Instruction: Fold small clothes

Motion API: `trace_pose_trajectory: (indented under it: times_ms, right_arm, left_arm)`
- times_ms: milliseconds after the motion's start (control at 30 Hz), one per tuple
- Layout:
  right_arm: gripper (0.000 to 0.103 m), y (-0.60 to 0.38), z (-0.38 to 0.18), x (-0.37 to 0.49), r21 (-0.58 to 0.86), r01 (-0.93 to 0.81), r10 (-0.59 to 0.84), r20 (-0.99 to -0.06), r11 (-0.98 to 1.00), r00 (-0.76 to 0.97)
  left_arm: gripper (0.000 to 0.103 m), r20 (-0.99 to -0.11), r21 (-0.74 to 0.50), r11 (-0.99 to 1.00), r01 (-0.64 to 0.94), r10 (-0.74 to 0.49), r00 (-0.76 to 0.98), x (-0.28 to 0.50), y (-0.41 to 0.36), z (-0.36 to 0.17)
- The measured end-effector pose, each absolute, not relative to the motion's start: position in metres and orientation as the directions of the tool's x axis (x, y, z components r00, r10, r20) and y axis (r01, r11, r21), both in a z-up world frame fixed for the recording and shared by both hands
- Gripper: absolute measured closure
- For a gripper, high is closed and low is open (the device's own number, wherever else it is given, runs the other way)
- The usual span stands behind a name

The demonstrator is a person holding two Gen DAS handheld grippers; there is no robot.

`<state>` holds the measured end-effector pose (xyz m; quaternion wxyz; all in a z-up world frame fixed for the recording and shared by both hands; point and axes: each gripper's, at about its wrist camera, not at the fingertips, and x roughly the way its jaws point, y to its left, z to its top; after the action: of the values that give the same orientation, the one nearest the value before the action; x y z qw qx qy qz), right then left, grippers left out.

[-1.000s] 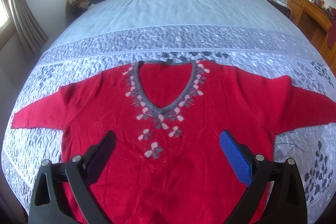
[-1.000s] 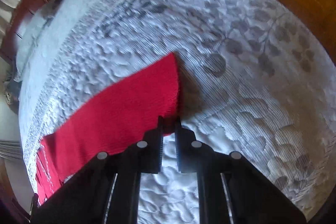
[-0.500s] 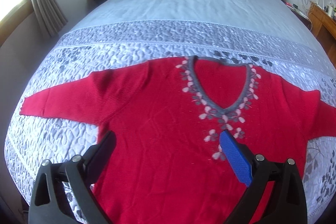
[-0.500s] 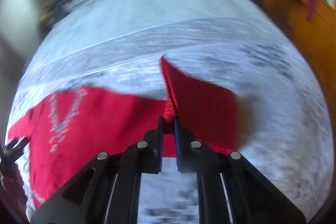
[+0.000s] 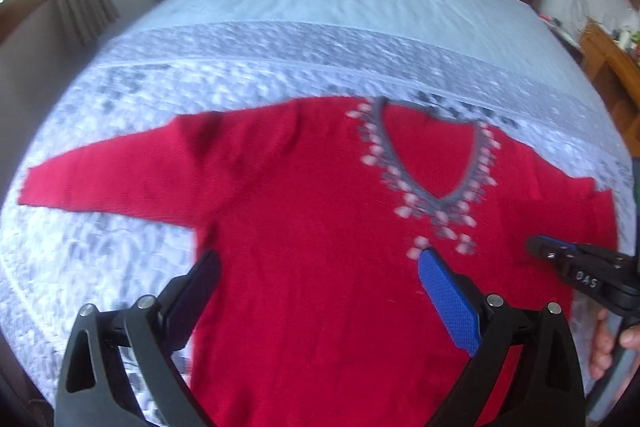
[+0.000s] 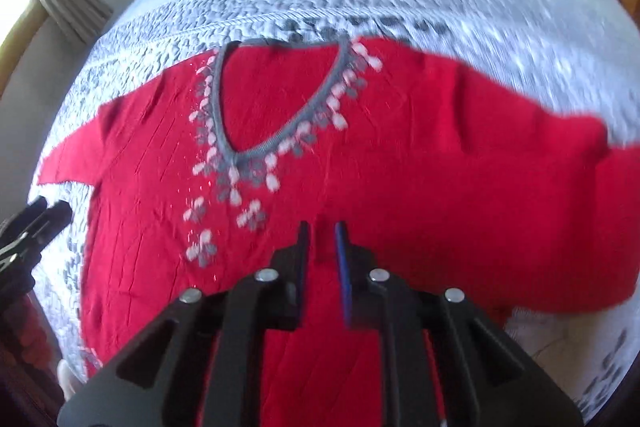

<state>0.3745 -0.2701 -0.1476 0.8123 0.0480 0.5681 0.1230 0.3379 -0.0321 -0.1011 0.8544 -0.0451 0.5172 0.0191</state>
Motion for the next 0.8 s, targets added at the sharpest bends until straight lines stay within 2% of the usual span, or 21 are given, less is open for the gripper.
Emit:
trace_pose_trajectory:
  times_ms: [67,100,200,233,333,400,533,600,667,767,800]
  right_arm:
    - [0.073,-0.296,-0.136,0.351,0.268,-0.109,0.289,-0.875,0.957,0.387]
    - [0.073,-0.308,-0.131,0.335,0.285,-0.100,0.301,-0.858,0.953,0.417]
    - [0.073,-0.342,-0.126,0.291,0.298,-0.075,0.297,-0.832,0.952,0.469]
    - [0.073,-0.349,-0.127,0.278,0.291,-0.070,0.288,-0.830,0.954,0.477]
    - [0.073,-0.365,-0.135,0.250,0.268,-0.051,0.256,-0.825,0.962,0.504]
    - [0.073,-0.374,-0.140,0.241,0.280,-0.028,0.252,-0.814,0.960,0.523]
    - [0.073,-0.377,-0.147,0.245,0.283,-0.035,0.259,-0.813,0.958,0.521]
    - [0.073,-0.383,-0.149,0.241,0.292,-0.036,0.267,-0.808,0.956,0.525]
    - [0.073,-0.391,-0.152,0.240,0.311,-0.014,0.272,-0.808,0.950,0.523]
    - [0.073,-0.400,-0.155,0.241,0.321,0.012,0.267,-0.808,0.947,0.525]
    - [0.073,-0.400,-0.154,0.241,0.313,0.010,0.261,-0.808,0.950,0.529]
  left_arm:
    - [0.004,-0.888,-0.146,0.989,-0.024,-0.120,0.443,0.343,-0.044,-0.104]
    - [0.004,-0.886,-0.232,0.972,0.018,-0.219,0.408,0.348,-0.056,-0.108]
    - [0.005,-0.851,-0.427,0.901,0.079,-0.430,0.302,0.364,-0.089,-0.120]
    - [0.005,-0.842,-0.458,0.884,0.088,-0.464,0.276,0.370,-0.102,-0.126]
    - [0.009,-0.847,-0.473,0.873,0.123,-0.488,0.210,0.385,-0.143,-0.145]
    - [0.021,-0.858,-0.469,0.874,0.130,-0.485,0.168,0.393,-0.159,-0.158]
    - [0.034,-0.852,-0.505,0.860,0.076,-0.510,0.117,0.412,-0.176,-0.185]
    - [0.045,-0.842,-0.524,0.850,0.057,-0.526,0.117,0.420,-0.180,-0.192]
    - [0.051,-0.842,-0.524,0.850,0.058,-0.526,0.121,0.424,-0.184,-0.196]
    - [0.055,-0.848,-0.508,0.858,0.069,-0.513,0.132,0.430,-0.192,-0.198]
    - [0.060,-0.854,-0.497,0.865,0.075,-0.502,0.136,0.433,-0.195,-0.198]
